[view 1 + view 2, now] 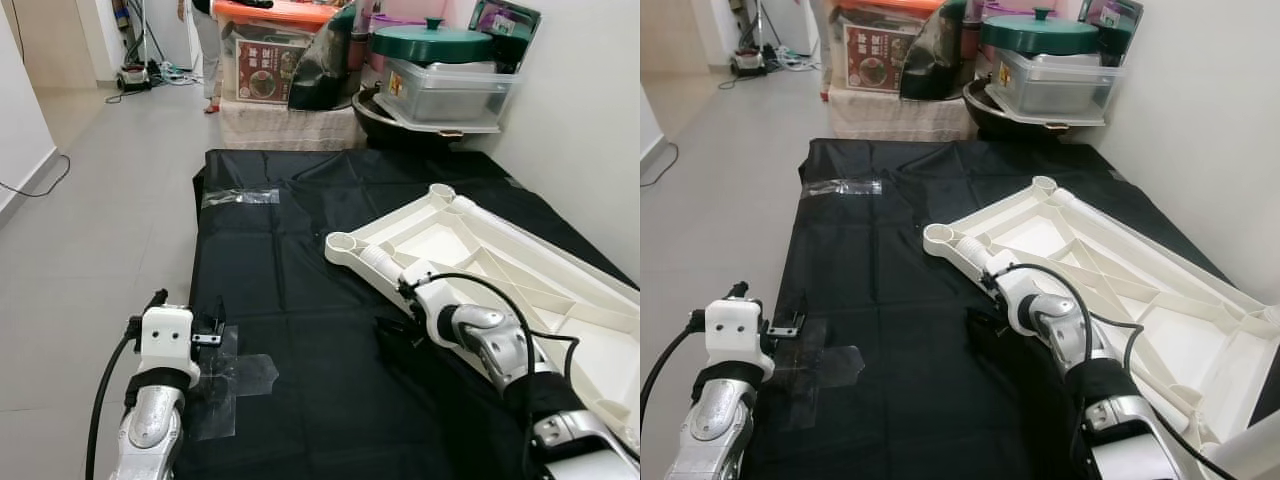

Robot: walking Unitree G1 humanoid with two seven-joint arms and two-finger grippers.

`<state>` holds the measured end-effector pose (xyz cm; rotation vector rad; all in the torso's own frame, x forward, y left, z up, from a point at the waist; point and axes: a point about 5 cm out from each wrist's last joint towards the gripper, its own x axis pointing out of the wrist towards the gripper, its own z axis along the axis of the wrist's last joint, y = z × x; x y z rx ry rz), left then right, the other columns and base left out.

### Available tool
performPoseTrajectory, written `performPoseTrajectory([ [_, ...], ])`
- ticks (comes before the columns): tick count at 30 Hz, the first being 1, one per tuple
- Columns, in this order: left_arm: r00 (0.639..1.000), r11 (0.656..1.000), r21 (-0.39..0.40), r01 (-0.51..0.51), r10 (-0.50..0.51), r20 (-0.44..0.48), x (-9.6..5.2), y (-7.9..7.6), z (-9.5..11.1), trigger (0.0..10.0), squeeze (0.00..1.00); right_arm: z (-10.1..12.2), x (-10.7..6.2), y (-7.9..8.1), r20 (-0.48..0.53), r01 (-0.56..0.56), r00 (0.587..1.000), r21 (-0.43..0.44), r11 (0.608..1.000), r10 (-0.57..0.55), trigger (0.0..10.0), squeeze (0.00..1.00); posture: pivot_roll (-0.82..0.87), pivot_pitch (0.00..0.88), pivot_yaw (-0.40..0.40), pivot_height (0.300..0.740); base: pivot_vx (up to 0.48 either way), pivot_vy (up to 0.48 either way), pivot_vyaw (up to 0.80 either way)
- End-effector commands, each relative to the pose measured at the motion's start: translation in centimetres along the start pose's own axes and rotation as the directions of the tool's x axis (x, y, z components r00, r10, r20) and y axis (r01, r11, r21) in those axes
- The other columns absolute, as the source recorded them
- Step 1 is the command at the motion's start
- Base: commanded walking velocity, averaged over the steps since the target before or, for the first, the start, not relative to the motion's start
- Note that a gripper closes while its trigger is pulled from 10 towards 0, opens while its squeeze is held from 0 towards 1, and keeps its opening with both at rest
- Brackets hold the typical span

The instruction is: Building children table

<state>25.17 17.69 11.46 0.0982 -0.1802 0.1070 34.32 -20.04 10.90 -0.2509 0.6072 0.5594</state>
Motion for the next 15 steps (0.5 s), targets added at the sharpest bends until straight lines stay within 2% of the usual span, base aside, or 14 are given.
performPoseTrajectory([
  [1, 1.000, 1.000, 0.006, 0.002, -0.002, -0.023, -0.2, -0.2, -0.5, 10.0, 0.00, -3.4, 0.6, 1.3, -0.114, -0.115, 0.985, 0.125, 0.985, 0.129, 0.0, 0.00, -0.01, 0.000, -0.098, 0.740, 0.000, 0.000, 0.00],
  [2, 1.000, 1.000, 0.006, 0.002, -0.002, -0.023, -0.1, -0.2, -0.5, 10.0, 0.00, -3.8, 0.5, 1.4, -0.128, -0.147, 0.979, 0.108, 0.983, 0.160, 0.0, 0.00, 0.00, 0.000, -0.100, 0.740, 0.000, 0.000, 0.00],
  [3, 1.000, 1.000, 0.007, 0.003, -0.003, -0.023, -0.1, -0.2, -0.5, 10.0, 0.00, -4.2, 0.3, 1.9, -0.150, -0.223, 0.964, 0.003, 0.975, 0.221, 0.0, 0.00, 0.00, 0.000, -0.102, 0.740, 0.000, 0.000, 0.00],
  [5, 1.000, 1.000, 0.007, 0.003, -0.003, -0.023, -0.1, -0.2, -0.5, 10.0, 0.00, -4.3, 0.3, 2.0, -0.155, -0.239, 0.960, -0.022, 0.971, 0.233, 0.0, 0.00, 0.00, 0.000, -0.102, 0.740, 0.000, 0.000, 0.00],
  [6, 1.000, 1.000, 0.008, 0.002, -0.002, -0.023, -0.1, -0.2, -0.5, 10.0, 0.00, -4.2, 0.2, 2.3, -0.148, -0.272, 0.955, -0.081, 0.959, 0.258, 0.0, 0.04, 0.00, 0.000, -0.106, 0.740, 0.000, 0.000, 0.00],
  [8, 1.000, 1.000, 0.012, -0.006, 0.006, -0.023, -0.1, 0.0, -0.5, 10.0, 0.00, -3.6, -0.1, 3.2, -0.148, -0.349, 0.935, -0.244, 0.905, 0.321, 0.0, 0.06, 0.00, 0.000, -0.107, 0.740, 0.000, 0.000, 0.00],
  [9, 1.000, 1.000, 0.015, -0.010, 0.010, -0.024, -0.2, 0.1, -0.5, 10.0, 0.00, -3.1, -0.3, 3.8, -0.138, -0.381, 0.925, -0.352, 0.855, 0.355, 0.0, 0.12, 0.01, 0.000, -0.108, 0.740, 0.000, 0.000, 0.00],
  [10, 1.000, 1.000, 0.017, -0.014, 0.015, -0.024, -0.2, 0.2, -0.5, 10.0, 0.00, -2.7, -0.6, 4.4, -0.130, -0.411, 0.910, -0.416, 0.811, 0.395, 0.0, 0.16, 0.01, 0.000, -0.108, 0.740, 0.000, 0.000, 0.00],
  [12, 1.000, 1.000, 0.017, -0.014, 0.015, -0.024, -0.2, 0.2, -0.5, 10.0, 0.00, -2.7, -0.6, 4.4, -0.130, -0.411, 0.910, -0.416, 0.811, 0.395, 0.0, 0.16, 0.01, 0.000, -0.108, 0.740, 0.000, 0.000, 0.00],
  [13, 1.000, 1.000, 0.018, -0.018, 0.019, -0.025, -0.2, 0.3, -0.5, 10.0, 0.00, -2.0, -1.0, 5.3, -0.097, -0.447, 0.882, -0.480, 0.755, 0.461, 0.0, 0.18, 0.01, 0.000, -0.108, 0.740, 0.000, 0.000, 0.00],
  [14, 1.000, 1.000, 0.018, -0.018, 0.019, -0.025, -0.2, 0.3, -0.5, 10.0, 0.00, -2.0, -1.0, 5.3, -0.097, -0.447, 0.882, -0.480, 0.755, 0.461, 0.0, 0.18, 0.01, 0.000, -0.108, 0.740, 0.000, 0.000, 0.00],
  [15, 0.999, 1.000, 0.020, -0.022, 0.023, -0.026, -0.2, 0.4, -0.5, 10.0, 0.00, -1.4, -1.6, 6.3, -0.065, -0.475, 0.841, -0.565, 0.675, 0.538, 0.0, 0.18, 0.01, 0.000, -0.108, 0.740, 0.000, 0.000, 0.00],
])
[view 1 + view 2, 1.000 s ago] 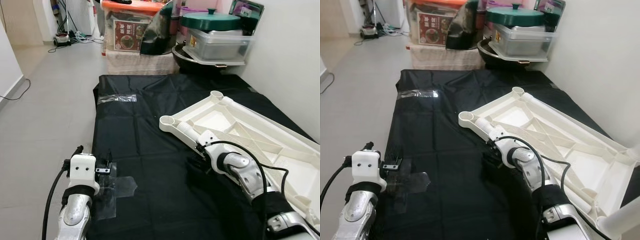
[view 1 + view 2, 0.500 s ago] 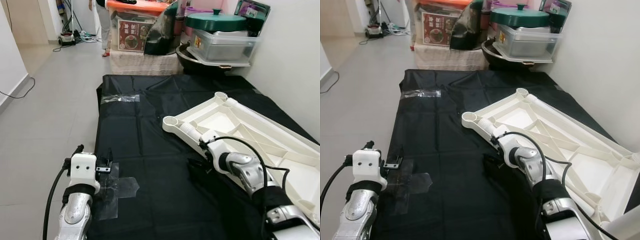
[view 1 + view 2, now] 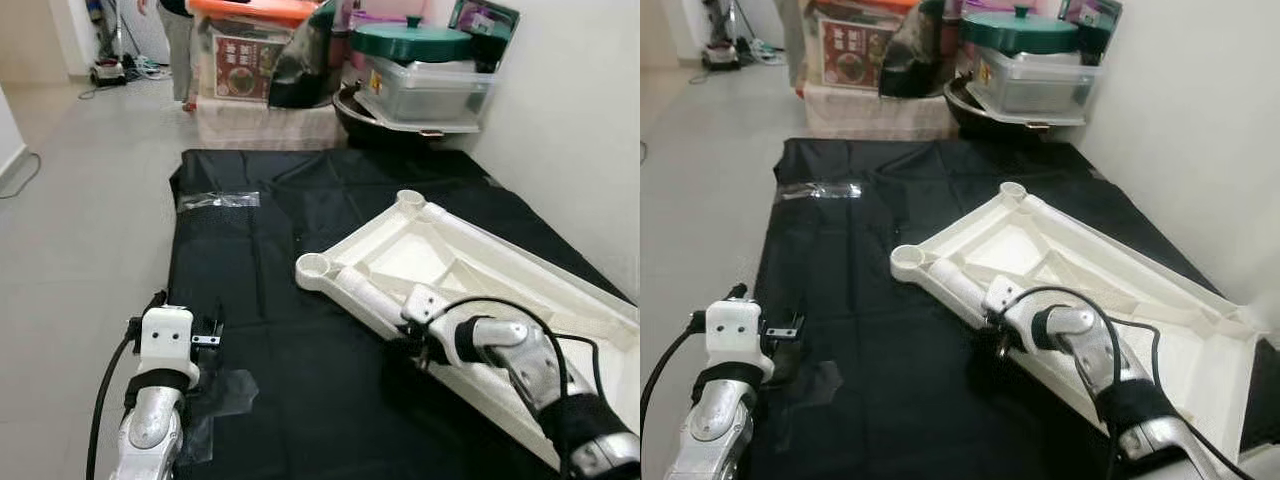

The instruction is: Building children table

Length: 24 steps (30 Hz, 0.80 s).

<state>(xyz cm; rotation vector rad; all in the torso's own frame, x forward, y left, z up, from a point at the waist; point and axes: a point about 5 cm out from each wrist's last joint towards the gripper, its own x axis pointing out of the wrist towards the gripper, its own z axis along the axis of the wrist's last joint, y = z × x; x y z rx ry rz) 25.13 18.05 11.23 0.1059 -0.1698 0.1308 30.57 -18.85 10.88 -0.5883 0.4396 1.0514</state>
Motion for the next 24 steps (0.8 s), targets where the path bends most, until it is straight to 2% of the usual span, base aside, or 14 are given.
performPoseTrajectory([
  [1, 1.000, 1.000, 0.010, -0.003, 0.003, -0.015, -0.2, 0.1, -0.3, 10.0, 0.00, 2.2, 1.0, 3.3, 0.101, -0.250, 0.956, -0.222, 0.942, 0.277, 0.0, 0.16, 0.01, 0.000, -0.105, 0.740, 0.000, 0.000, 0.00],
  [3, 1.000, 1.000, 0.011, -0.006, 0.006, -0.016, -0.1, 0.1, -0.3, 10.0, 0.00, 2.9, 0.1, 4.3, 0.114, -0.317, 0.919, -0.358, 0.878, 0.378, 0.0, 0.16, 0.01, 0.000, -0.099, 0.740, 0.000, 0.000, 0.00],
  [4, 1.000, 1.000, 0.011, -0.006, 0.006, -0.016, -0.1, 0.1, -0.3, 10.0, 0.00, 2.9, 0.1, 4.3, 0.114, -0.317, 0.919, -0.358, 0.878, 0.378, 0.0, 0.16, 0.01, 0.000, -0.099, 0.740, 0.000, 0.000, 0.00],
  [6, 1.000, 1.000, 0.009, -0.009, 0.009, -0.014, 0.0, 0.2, -0.3, 10.0, 0.00, 2.3, -0.8, 4.5, 0.038, -0.383, 0.896, -0.439, 0.813, 0.443, 0.0, 0.16, 0.01, 0.000, -0.098, 0.740, 0.000, 0.000, 0.00],
  [7, 1.000, 1.000, 0.009, -0.009, 0.009, -0.014, 0.0, 0.2, -0.3, 10.0, 0.00, 2.3, -0.8, 4.5, 0.038, -0.383, 0.896, -0.439, 0.813, 0.443, 0.0, 0.16, 0.01, 0.000, -0.098, 0.740, 0.000, 0.000, 0.00],
  [9, 1.000, 1.000, 0.011, -0.012, 0.012, -0.012, 0.1, 0.2, -0.3, 10.0, 0.00, 1.5, -1.5, 4.0, -0.046, -0.432, 0.881, -0.483, 0.762, 0.470, 0.0, 0.15, 0.01, 0.000, -0.098, 0.740, 0.000, 0.000, 0.00],
  [10, 1.000, 1.000, 0.011, -0.012, 0.012, -0.012, 0.1, 0.2, -0.3, 10.0, 0.00, 1.5, -1.5, 4.0, -0.046, -0.432, 0.881, -0.483, 0.762, 0.470, 0.0, 0.15, 0.01, 0.000, -0.098, 0.740, 0.000, 0.000, 0.00],
  [11, 1.000, 1.000, 0.013, -0.020, 0.020, -0.010, 0.1, 0.2, -0.2, 10.0, 0.00, 0.7, -1.9, 3.3, -0.127, -0.451, 0.882, -0.512, 0.732, 0.454, 0.0, 0.13, 0.00, 0.000, -0.100, 0.740, 0.000, 0.000, 0.00],
  [12, 1.000, 1.000, 0.013, -0.020, 0.020, -0.010, 0.1, 0.2, -0.2, 10.0, 0.00, 0.7, -1.9, 3.3, -0.127, -0.451, 0.882, -0.512, 0.732, 0.454, 0.0, 0.13, 0.00, 0.000, -0.100, 0.740, 0.000, 0.000, 0.00],
  [17, 0.999, 0.998, 0.015, -0.055, 0.055, 0.000, 0.2, 0.8, -0.1, 10.0, 0.00, -1.2, -2.8, 1.1, -0.305, -0.479, 0.878, -0.555, 0.681, 0.369, 0.0, 0.13, 0.02, 0.000, -0.110, 0.740, 0.000, 0.000, 0.00],
  [18, 0.998, 0.998, 0.014, -0.069, 0.069, 0.002, 0.2, 1.0, 0.0, 10.0, 0.00, -2.0, -3.3, 0.3, -0.381, -0.494, 0.868, -0.586, 0.643, 0.319, 0.0, 0.13, 0.02, 0.000, -0.110, 0.740, 0.000, 0.000, 0.00],
  [20, 0.997, 0.997, 0.015, -0.072, 0.072, 0.002, 0.2, 1.1, 0.0, 10.0, 0.00, -2.2, -3.5, 0.1, -0.408, -0.502, 0.862, -0.598, 0.625, 0.301, 0.0, 0.13, 0.02, 0.000, -0.109, 0.740, 0.000, 0.000, 0.00],
  [21, 0.997, 0.997, 0.014, -0.073, 0.073, 0.001, 0.1, 1.2, -0.1, 10.0, 0.00, -2.9, -3.9, -0.4, -0.489, -0.537, 0.836, -0.637, 0.553, 0.249, 0.0, 0.12, 0.02, 0.000, -0.107, 0.740, 0.000, 0.000, 0.00],
  [24, 0.998, 0.997, 0.013, -0.070, 0.070, -0.001, 0.1, 1.1, -0.1, 10.0, 0.00, -3.2, -4.3, -0.5, -0.520, -0.565, 0.816, -0.627, 0.537, 0.252, 0.0, 0.12, 0.02, 0.000, -0.107, 0.740, 0.000, 0.000, 0.00],
])
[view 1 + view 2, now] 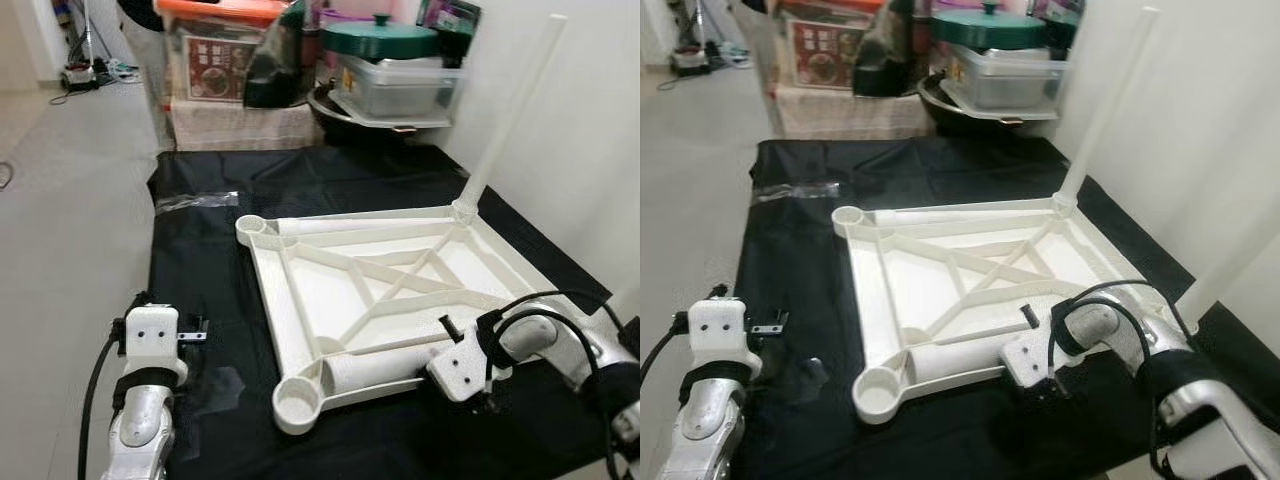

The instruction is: Building children table

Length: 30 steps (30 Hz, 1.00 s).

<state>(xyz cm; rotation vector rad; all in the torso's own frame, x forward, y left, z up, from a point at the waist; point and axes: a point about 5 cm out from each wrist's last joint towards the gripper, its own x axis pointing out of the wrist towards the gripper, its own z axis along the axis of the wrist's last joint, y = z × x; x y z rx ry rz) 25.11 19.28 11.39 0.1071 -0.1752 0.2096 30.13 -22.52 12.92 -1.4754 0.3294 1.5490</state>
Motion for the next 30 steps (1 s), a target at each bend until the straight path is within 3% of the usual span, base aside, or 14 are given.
performPoseTrajectory([
  [1, 1.000, 1.000, 0.003, 0.014, -0.014, -0.006, 0.0, -0.3, -0.2, 10.0, 0.00, -0.9, 0.5, 2.5, -0.059, -0.162, 0.985, -0.011, 0.987, 0.161, 0.0, 0.11, 0.01, 0.000, -0.105, 0.740, 0.000, 0.000, 0.00],
  [6, 1.000, 1.000, 0.003, 0.027, -0.027, -0.013, -0.1, -0.5, -0.3, 10.0, 0.00, -0.9, 0.2, 2.3, -0.007, -0.171, 0.985, 0.024, 0.985, 0.171, 0.0, 0.09, 0.02, 0.000, -0.102, 0.740, 0.000, 0.000, 0.00],
  [9, 0.999, 1.000, 0.004, 0.029, -0.029, -0.017, -0.1, -0.5, -0.4, 10.0, 0.00, -0.6, 0.8, 1.3, 0.041, -0.061, 0.997, 0.075, 0.995, 0.058, 0.0, 0.11, 0.02, 0.000, -0.101, 0.740, 0.000, 0.000, 0.00],
  [10, 0.999, 1.000, 0.005, 0.029, -0.029, -0.018, -0.2, -0.5, -0.4, 10.0, 0.00, -0.8, 1.1, 0.6, 0.020, 0.010, 1.000, 0.116, 0.993, -0.012, 1.2, 0.11, 0.02, 0.000, -0.102, 0.740, 0.000, 0.000, 0.00],
  [11, 0.999, 1.000, 0.005, 0.029, -0.029, -0.018, -0.2, -0.5, -0.4, 10.0, 0.00, -0.8, 1.1, 0.6, 0.020, 0.010, 1.000, 0.116, 0.993, -0.012, 1.2, 0.11, 0.02, 0.000, -0.102, 0.740, 0.000, 0.000, 0.00],
  [12, 0.999, 1.000, 0.004, 0.028, -0.028, -0.019, -0.2, -0.5, -0.4, 10.0, 0.00, -0.8, 1.4, 0.0, 0.047, 0.052, 0.997, 0.194, 0.980, -0.063, 10.0, 0.17, 0.02, 0.000, -0.102, 0.740, 0.000, 0.000, 0.00],
  [13, 0.999, 1.000, 0.005, 0.030, -0.030, -0.020, -0.2, -0.6, -0.4, 10.0, 0.00, -0.6, 1.4, -0.8, 0.091, 0.079, 0.990, 0.271, 0.959, -0.107, 10.0, 1.00, 0.02, 0.000, -0.100, 0.740, 0.000, 0.000, 0.00],
  [16, 0.999, 0.999, 0.005, 0.032, -0.032, -0.021, -0.3, -0.5, -0.4, 10.0, 0.00, 0.1, 0.8, -2.0, 0.198, 0.083, 0.967, 0.354, 0.931, -0.161, 10.0, 1.00, 0.02, 0.000, -0.095, 0.740, 0.000, 0.000, 0.00],
  [20, 0.999, 0.999, 0.003, 0.034, -0.034, -0.020, -0.3, -0.5, -0.5, 10.0, 0.00, 0.9, -0.4, -3.2, 0.284, 0.084, 0.938, 0.375, 0.923, -0.200, 10.0, 1.00, 0.02, 0.000, -0.090, 0.740, 0.000, 0.000, 0.00],
  [21, 0.999, 0.999, 0.002, 0.034, -0.034, -0.020, -0.3, -0.5, -0.4, 10.0, 0.00, 1.5, -1.7, -4.4, 0.340, 0.097, 0.910, 0.385, 0.918, -0.239, 10.0, 1.00, 0.01, 0.000, -0.086, 0.740, 0.000, 0.000, 0.00],
  [22, 0.999, 0.999, 0.002, 0.034, -0.034, -0.020, -0.3, -0.5, -0.4, 10.0, 0.00, 1.5, -1.7, -4.4, 0.340, 0.097, 0.910, 0.385, 0.918, -0.239, 10.0, 1.00, 0.01, 0.000, -0.086, 0.740, 0.000, 0.000, 0.00],
  [24, 0.999, 0.999, 0.000, 0.036, -0.036, -0.019, -0.3, -0.5, -0.4, 10.0, 0.00, 2.6, -4.5, -6.5, 0.427, 0.129, 0.854, 0.383, 0.915, -0.299, 10.0, 1.00, 0.01, 0.000, -0.083, 0.740, 0.000, 0.000, 0.00],
  [26, 0.999, 0.999, -0.002, 0.041, -0.041, -0.019, -0.3, -0.6, -0.4, 10.0, 0.00, 3.1, -6.2, -7.3, 0.459, 0.143, 0.832, 0.366, 0.920, -0.312, 10.0, 1.00, 0.01, 0.000, -0.082, 0.740, 0.000, 0.000, 0.00],
  [30, 0.999, 0.999, -0.002, 0.045, -0.045, -0.019, -0.3, -0.6, -0.4, 10.0, 0.00, 3.2, -6.9, -7.6, 0.470, 0.151, 0.822, 0.362, 0.920, -0.320, 10.0, 1.00, 0.01, 0.000, -0.082, 0.740, 0.000, 0.000, 0.00],
])
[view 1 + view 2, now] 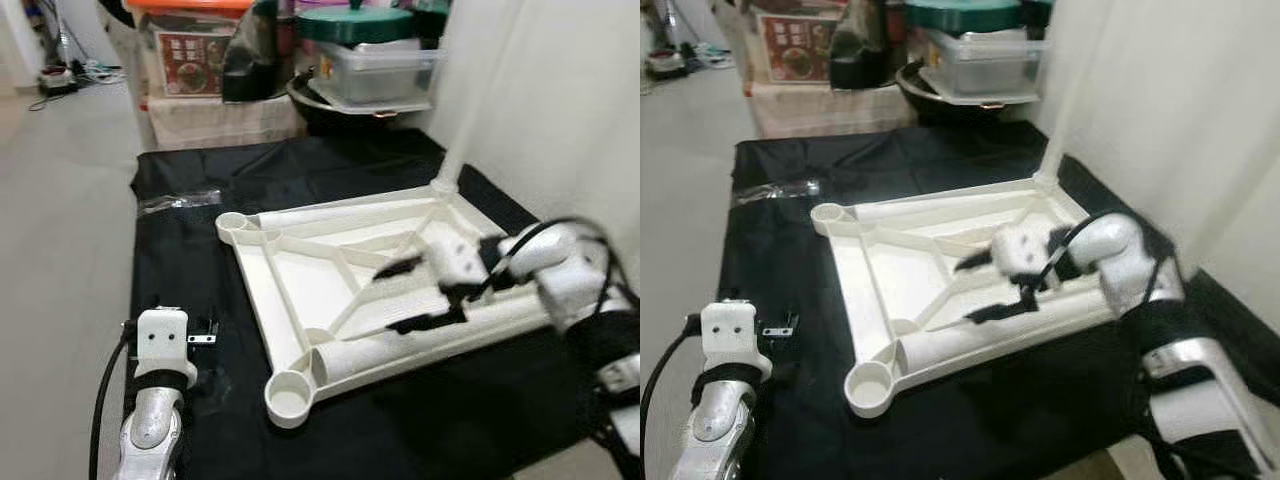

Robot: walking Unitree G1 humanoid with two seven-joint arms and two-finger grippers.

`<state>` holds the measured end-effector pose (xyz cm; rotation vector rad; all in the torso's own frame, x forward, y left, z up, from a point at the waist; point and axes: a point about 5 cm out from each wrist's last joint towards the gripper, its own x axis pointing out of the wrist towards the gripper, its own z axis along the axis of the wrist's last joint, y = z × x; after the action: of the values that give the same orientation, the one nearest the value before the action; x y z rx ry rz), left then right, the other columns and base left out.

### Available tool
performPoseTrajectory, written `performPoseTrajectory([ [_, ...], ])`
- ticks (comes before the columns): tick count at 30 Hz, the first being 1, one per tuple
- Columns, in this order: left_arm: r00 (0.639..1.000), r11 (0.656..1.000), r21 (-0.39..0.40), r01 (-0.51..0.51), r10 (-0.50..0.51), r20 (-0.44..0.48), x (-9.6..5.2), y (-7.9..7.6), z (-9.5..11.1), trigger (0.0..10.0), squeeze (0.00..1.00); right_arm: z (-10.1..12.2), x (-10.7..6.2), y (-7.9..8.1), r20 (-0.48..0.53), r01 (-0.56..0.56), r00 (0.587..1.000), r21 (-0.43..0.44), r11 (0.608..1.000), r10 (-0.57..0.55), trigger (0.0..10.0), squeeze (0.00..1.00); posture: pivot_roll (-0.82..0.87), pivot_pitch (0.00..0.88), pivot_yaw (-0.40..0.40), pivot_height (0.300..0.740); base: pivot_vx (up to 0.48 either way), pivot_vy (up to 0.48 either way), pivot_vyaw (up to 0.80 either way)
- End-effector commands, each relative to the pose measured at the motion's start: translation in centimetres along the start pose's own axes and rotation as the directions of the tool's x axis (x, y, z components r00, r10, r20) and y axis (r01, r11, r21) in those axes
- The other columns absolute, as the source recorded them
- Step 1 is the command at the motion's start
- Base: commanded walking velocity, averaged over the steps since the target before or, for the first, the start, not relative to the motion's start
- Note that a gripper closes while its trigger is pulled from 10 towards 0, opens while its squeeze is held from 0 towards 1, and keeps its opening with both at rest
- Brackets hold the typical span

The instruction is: Building children table

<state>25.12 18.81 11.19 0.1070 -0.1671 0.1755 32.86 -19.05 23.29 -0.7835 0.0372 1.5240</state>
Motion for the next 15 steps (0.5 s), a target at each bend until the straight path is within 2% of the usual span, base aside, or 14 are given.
performPoseTrajectory([
  [1, 1.000, 1.000, 0.000, 0.013, -0.013, -0.013, -0.1, -0.2, -0.3, 10.0, 0.00, 0.3, -0.2, 0.0, 0.041, -0.002, 0.999, 0.029, 1.000, 0.001, 10.0, 1.00, 0.01, 0.000, -0.082, 0.740, 0.000, 0.000, 0.00],
  [4, 1.000, 1.000, 0.000, 0.015, -0.015, -0.014, -0.1, -0.2, -0.3, 10.0, 0.00, 0.9, -0.5, -0.4, 0.090, 0.011, 0.996, 0.053, 0.999, -0.015, 10.0, 1.00, 0.01, 0.000, -0.083, 0.740, 0.000, 0.000, 0.00],
  [5, 1.000, 1.000, 0.000, 0.017, -0.017, -0.013, -0.1, -0.2, -0.3, 10.0, 0.00, 1.3, 0.0, -1.5, 0.140, 0.129, 0.980, 0.076, 0.989, -0.138, 10.0, 1.00, 0.01, 0.000, -0.086, 0.740, 0.000, 0.000, 0.00],
  [6, 1.000, 1.000, 0.001, 0.019, -0.019, -0.013, -0.1, -0.2, -0.3, 10.0, 0.00, 1.7, 1.1, -3.3, 0.207, 0.339, 0.908, 0.143, 0.930, -0.363, 10.0, 0.82, 0.01, 0.000, -0.088, 0.740, 0.000, 0.000, 0.00],
  [7, 1.000, 1.000, 0.001, 0.019, -0.019, -0.013, -0.1, -0.2, -0.3, 10.0, 0.00, 1.7, 1.1, -3.3, 0.207, 0.339, 0.908, 0.143, 0.930, -0.363, 10.0, 0.82, 0.01, 0.000, -0.088, 0.740, 0.000, 0.000, 0.00],
  [8, 1.000, 1.000, 0.001, 0.020, -0.020, -0.013, -0.1, -0.3, -0.3, 10.0, 0.00, 1.9, 1.8, -4.4, 0.235, 0.469, 0.829, 0.205, 0.859, -0.508, 10.0, 0.82, 0.01, 0.000, -0.088, 0.740, 0.000, 0.000, 0.00],
  [9, 1.000, 1.000, 0.001, 0.020, -0.020, -0.013, -0.1, -0.3, -0.3, 10.0, 0.00, 1.9, 1.8, -4.4, 0.235, 0.469, 0.829, 0.205, 0.859, -0.508, 10.0, 0.82, 0.01, 0.000, -0.088, 0.740, 0.000, 0.000, 0.00],
  [10, 1.000, 1.000, 0.003, 0.020, -0.020, -0.013, -0.1, -0.3, -0.3, 10.0, 0.00, 1.5, 2.7, -5.5, 0.206, 0.619, 0.703, 0.293, 0.728, -0.681, 10.0, 0.00, 0.02, 0.000, -0.095, 0.740, 0.000, 0.000, 0.00],
  [11, 1.000, 1.000, 0.003, 0.020, -0.020, -0.013, -0.1, -0.3, -0.3, 10.0, 0.00, 1.5, 2.7, -5.5, 0.206, 0.619, 0.703, 0.293, 0.728, -0.681, 10.0, 0.00, 0.02, 0.000, -0.095, 0.740, 0.000, 0.000, 0.00],
  [12, 1.000, 1.000, 0.011, 0.017, -0.017, -0.011, -0.1, -0.3, -0.2, 10.0, 0.00, 0.3, 3.9, -5.8, 0.093, 0.780, 0.442, 0.452, 0.433, -0.892, 10.0, 0.00, 0.03, 0.000, -0.099, 0.740, 0.000, 0.000, 0.00],
  [13, 1.000, 1.000, 0.012, 0.016, -0.016, -0.009, -0.1, -0.3, -0.2, 10.0, 0.00, 0.0, 4.3, -5.5, 0.062, 0.801, 0.370, 0.485, 0.352, -0.927, 10.0, 0.00, 0.03, 0.000, -0.099, 0.740, 0.000, 0.000, 0.00],
  [14, 1.000, 1.000, 0.012, 0.016, -0.016, -0.007, -0.2, -0.3, -0.1, 10.0, 0.00, -0.5, 4.9, -4.9, 0.021, 0.816, 0.329, 0.496, 0.295, -0.944, 10.0, 0.00, 0.03, 0.000, -0.102, 0.740, 0.000, 0.000, 0.00],
  [15, 1.000, 1.000, 0.011, 0.017, -0.017, -0.005, -0.2, -0.3, -0.1, 10.0, 0.00, -0.8, 5.3, -4.6, 0.000, 0.824, 0.316, 0.497, 0.274, -0.949, 10.0, 0.00, 0.03, 0.000, -0.102, 0.740, 0.000, 0.000, 0.00],
])
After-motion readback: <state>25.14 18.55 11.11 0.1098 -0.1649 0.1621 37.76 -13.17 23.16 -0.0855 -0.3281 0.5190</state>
